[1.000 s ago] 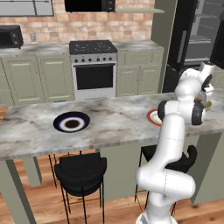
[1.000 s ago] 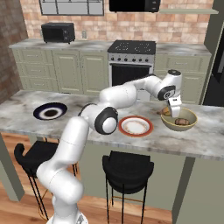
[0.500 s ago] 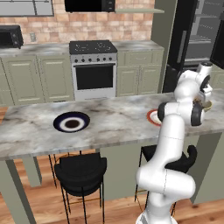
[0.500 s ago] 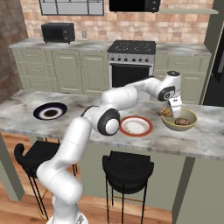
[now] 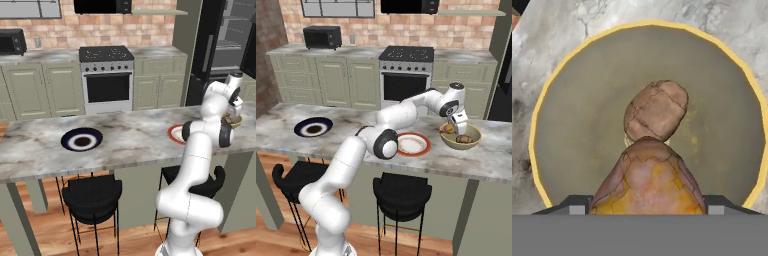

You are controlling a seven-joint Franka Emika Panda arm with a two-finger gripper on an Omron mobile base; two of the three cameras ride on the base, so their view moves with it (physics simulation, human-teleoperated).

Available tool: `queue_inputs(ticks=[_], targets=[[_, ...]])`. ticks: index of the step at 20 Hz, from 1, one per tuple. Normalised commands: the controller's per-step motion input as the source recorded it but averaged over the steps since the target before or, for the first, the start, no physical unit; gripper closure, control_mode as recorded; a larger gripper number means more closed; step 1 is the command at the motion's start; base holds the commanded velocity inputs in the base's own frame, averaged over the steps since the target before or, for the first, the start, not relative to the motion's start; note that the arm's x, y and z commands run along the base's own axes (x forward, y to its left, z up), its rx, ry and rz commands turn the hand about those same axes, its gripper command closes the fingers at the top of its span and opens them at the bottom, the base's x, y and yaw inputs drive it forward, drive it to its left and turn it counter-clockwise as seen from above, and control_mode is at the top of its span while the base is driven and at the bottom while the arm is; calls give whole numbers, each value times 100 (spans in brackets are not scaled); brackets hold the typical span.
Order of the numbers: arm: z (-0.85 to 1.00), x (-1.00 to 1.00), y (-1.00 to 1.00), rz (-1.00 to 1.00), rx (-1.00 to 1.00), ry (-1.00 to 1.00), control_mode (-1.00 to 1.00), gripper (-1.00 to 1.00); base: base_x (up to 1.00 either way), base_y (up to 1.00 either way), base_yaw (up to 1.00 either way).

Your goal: Pick the chicken drumstick and potato from their plates and place them in the bowl. Then put the bowl in the fridge.

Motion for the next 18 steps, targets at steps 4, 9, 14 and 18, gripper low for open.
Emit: queue_inputs(ticks=[4,9,14,18], targets=[[-5,4,-1,12,0,0,-100,100,0,0,0],[0,18,0,9,0,0,-100,100,0,0,0],[-2,16,-1,9,0,0,-100,100,0,0,0],[-4,7,-3,8,0,0,-100,100,0,0,0]])
